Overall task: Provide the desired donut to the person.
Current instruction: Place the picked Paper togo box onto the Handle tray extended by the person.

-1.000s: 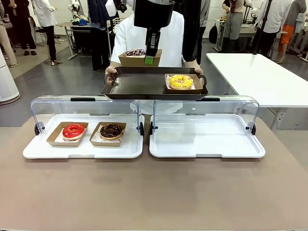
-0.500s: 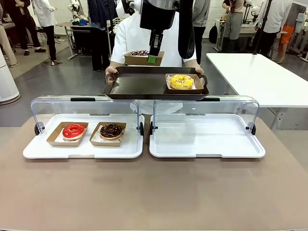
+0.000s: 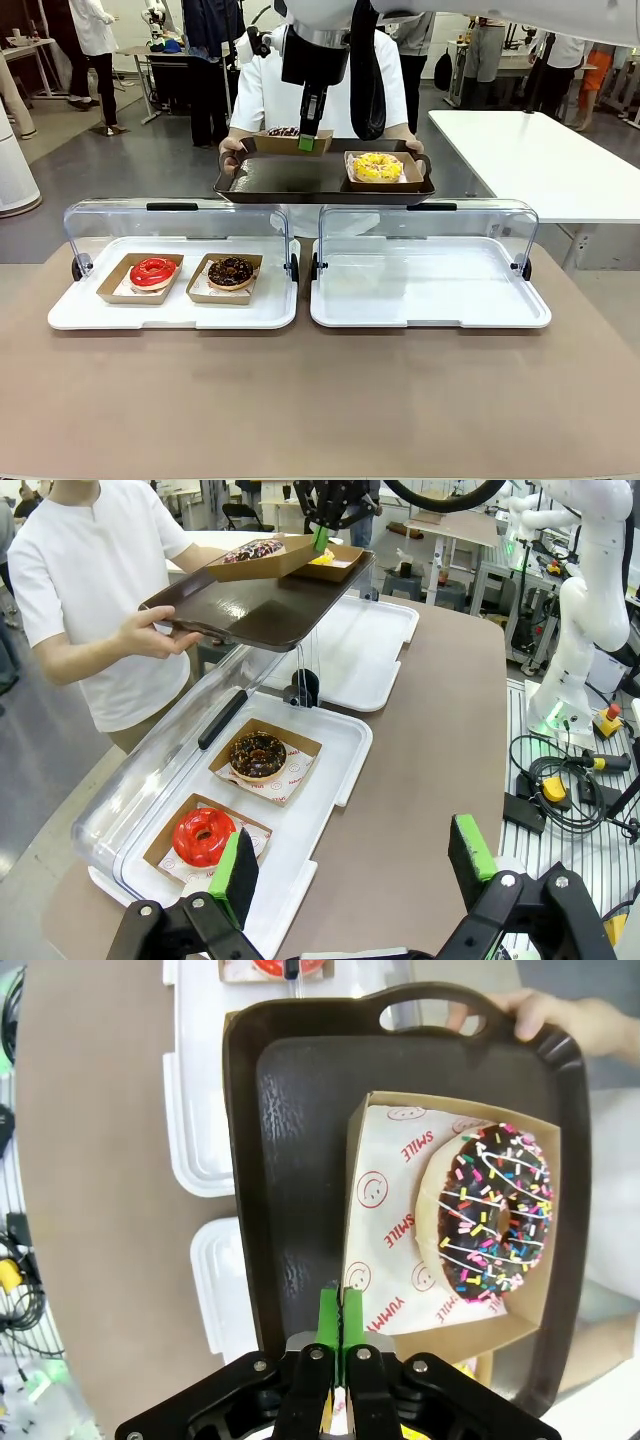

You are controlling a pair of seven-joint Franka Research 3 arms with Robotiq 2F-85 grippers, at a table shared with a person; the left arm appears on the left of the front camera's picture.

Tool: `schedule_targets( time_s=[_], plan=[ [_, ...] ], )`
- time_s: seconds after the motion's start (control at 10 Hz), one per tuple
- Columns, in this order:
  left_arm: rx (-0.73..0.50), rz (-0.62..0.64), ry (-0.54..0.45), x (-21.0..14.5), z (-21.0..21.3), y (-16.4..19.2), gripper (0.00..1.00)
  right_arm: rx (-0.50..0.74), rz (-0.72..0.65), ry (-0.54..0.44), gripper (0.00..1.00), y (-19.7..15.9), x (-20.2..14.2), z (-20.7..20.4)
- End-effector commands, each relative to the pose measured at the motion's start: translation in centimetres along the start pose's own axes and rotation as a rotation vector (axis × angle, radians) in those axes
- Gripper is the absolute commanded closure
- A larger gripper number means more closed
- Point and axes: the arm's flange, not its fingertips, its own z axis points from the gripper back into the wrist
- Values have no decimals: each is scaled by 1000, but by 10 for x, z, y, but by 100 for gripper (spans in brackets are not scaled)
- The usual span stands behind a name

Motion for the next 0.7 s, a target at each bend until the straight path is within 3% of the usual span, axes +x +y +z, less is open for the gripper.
schedule_targets(
  time_s=[0.0,0.6],
  plan=[
    [-1,-20,-22,0,1,1,0,17,-19,-17,99,-14,2,7],
    [-1,-20,-22,0,1,1,0,90,43,-92,99,-22,-16,-14]
  ],
)
